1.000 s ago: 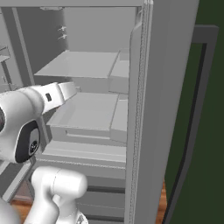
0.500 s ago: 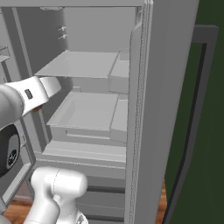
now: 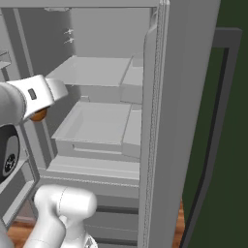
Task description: Retrieve the peach and mango from the fridge and place them into the bowl on the dining table.
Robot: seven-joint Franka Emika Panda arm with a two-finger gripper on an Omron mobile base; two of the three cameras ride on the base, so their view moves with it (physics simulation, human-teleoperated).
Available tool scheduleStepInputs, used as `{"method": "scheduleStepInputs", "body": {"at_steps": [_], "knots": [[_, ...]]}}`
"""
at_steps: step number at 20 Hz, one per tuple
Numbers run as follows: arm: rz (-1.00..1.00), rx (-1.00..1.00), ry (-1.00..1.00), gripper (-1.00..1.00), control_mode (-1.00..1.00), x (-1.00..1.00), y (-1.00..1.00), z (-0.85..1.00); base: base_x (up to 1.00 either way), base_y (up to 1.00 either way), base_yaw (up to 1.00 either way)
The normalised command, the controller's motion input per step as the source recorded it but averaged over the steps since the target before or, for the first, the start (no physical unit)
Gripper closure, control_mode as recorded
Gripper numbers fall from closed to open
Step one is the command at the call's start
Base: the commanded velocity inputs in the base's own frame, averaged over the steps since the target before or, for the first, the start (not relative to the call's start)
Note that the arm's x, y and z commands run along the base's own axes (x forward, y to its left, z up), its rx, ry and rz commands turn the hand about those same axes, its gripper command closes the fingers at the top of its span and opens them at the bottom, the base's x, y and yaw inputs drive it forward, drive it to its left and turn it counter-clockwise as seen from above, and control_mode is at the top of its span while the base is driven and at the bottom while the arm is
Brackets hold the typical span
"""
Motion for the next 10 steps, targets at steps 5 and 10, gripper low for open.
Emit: {"method": "scheduleStepInputs", "body": {"at_steps": [5,10], "knots": [[0.00,0.00,0.00,1.00,-1.00,0.00,0.00,0.00,0.00,0.00,0.00],[0.00,0.00,0.00,1.00,1.00,-0.02,0.00,0.00,-0.40,0.00,-0.01]]}}
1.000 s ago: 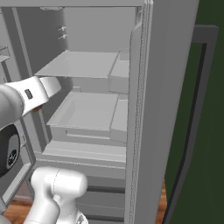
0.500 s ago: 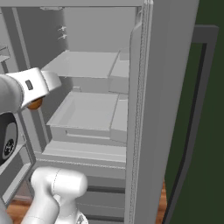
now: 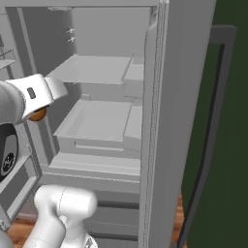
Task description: Retrieve the peach and mango from the fridge and place them into the bowl on the dining table.
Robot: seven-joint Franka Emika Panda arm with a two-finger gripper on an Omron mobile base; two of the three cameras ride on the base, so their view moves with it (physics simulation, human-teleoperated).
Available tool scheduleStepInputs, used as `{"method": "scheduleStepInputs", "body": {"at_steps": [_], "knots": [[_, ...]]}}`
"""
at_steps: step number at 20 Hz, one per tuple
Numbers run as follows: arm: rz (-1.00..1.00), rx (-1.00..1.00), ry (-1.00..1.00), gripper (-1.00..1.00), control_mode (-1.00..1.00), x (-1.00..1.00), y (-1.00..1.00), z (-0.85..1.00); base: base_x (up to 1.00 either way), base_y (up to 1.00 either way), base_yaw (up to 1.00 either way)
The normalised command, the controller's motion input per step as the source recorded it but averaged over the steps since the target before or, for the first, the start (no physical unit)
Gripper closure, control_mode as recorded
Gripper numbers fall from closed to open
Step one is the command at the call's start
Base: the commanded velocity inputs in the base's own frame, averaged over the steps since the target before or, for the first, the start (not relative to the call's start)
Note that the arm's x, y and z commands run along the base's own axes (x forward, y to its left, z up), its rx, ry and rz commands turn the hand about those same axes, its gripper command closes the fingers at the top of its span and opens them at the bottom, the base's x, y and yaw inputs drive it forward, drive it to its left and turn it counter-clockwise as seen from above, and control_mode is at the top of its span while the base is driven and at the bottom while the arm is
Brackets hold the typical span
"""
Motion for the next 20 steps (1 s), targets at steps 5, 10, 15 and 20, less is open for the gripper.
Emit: {"method": "scheduleStepInputs", "body": {"at_steps": [5,10,15,20], "knots": [[0.00,0.00,0.00,1.00,1.00,0.00,0.00,0.00,-0.88,0.00,-0.01],[0.00,0.00,0.00,1.00,1.00,0.00,0.00,0.00,-0.99,0.00,0.00],[0.00,0.00,0.00,1.00,1.00,0.00,0.00,0.00,-1.00,0.00,0.00],[0.00,0.00,0.00,1.00,1.00,0.00,0.00,0.00,-1.00,0.00,0.00]]}}
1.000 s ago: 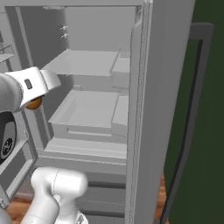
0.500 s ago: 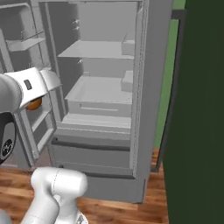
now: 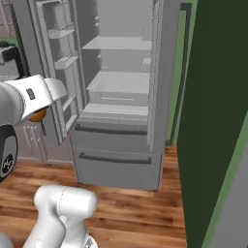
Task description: Retrieve the peach and mango from the fridge and place them into the bowl on the dining table.
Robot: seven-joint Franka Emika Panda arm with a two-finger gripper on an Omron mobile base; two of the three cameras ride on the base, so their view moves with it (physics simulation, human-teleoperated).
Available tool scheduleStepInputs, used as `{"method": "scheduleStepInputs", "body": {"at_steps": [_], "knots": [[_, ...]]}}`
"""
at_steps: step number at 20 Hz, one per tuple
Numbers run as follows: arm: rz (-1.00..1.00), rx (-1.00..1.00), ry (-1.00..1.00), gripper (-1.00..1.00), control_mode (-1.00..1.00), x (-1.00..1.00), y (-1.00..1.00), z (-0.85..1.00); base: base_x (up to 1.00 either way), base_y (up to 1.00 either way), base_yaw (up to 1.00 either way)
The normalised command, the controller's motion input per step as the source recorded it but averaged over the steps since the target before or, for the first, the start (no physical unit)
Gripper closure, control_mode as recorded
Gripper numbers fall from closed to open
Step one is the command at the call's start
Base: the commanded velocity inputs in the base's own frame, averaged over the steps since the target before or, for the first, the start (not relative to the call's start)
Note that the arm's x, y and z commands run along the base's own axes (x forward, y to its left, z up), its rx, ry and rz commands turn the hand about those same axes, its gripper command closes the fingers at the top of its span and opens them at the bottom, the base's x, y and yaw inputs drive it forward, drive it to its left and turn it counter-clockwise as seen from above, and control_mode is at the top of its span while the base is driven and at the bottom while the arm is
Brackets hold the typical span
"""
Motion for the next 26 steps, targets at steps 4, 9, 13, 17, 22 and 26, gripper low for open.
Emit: {"method": "scheduleStepInputs", "body": {"at_steps": [4,9,13,17,22,26], "knots": [[0.00,0.00,0.00,1.00,1.00,0.00,0.00,0.00,-1.00,0.01,0.00],[0.00,0.00,0.00,1.00,1.00,0.00,0.00,0.00,-1.00,0.11,0.04],[0.00,0.00,0.00,1.00,1.00,0.00,0.00,0.00,-1.00,0.23,0.05],[0.00,0.00,0.00,1.00,1.00,0.00,0.00,0.00,-1.00,0.28,0.08],[0.00,0.00,0.00,1.00,1.00,0.00,0.00,0.00,-1.00,0.30,0.11],[0.00,0.00,0.00,1.00,1.00,0.00,0.00,0.00,-1.00,0.37,0.11]]}}
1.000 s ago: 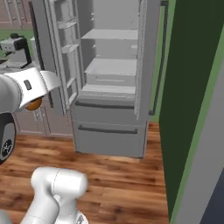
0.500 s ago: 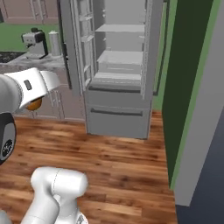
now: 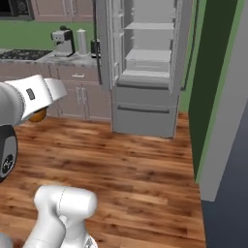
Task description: Retrieve the peach and mango from the fridge and place them into the bowl on the dining table.
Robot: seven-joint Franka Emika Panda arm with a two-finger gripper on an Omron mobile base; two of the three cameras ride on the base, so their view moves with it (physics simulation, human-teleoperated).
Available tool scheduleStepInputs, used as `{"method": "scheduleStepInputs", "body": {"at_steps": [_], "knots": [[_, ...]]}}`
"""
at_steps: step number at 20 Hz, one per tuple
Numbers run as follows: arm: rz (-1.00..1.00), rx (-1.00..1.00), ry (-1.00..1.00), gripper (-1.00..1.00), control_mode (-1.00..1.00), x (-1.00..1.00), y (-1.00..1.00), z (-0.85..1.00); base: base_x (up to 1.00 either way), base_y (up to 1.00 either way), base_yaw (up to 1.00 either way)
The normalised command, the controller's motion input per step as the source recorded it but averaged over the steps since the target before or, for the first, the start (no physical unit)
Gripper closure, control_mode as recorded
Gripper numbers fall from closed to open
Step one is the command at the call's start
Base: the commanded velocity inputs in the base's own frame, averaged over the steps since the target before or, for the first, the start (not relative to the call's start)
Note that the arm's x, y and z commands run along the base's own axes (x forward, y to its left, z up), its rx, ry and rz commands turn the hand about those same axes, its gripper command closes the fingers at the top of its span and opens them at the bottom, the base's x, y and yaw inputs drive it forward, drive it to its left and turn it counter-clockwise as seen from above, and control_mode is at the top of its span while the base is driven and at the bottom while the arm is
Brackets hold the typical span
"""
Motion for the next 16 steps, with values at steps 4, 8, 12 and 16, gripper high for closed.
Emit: {"method": "scheduleStepInputs", "body": {"at_steps": [4,8,12,16], "knots": [[0.00,0.00,0.00,1.00,1.00,0.00,0.00,0.00,-1.00,0.38,0.12],[0.00,0.00,0.00,1.00,1.00,0.00,0.00,0.00,-1.00,0.38,0.13],[0.00,0.00,0.00,1.00,1.00,0.00,0.00,0.00,-1.00,0.41,0.13],[0.00,0.00,0.00,1.00,1.00,0.00,0.00,0.00,-1.00,0.47,0.11]]}}
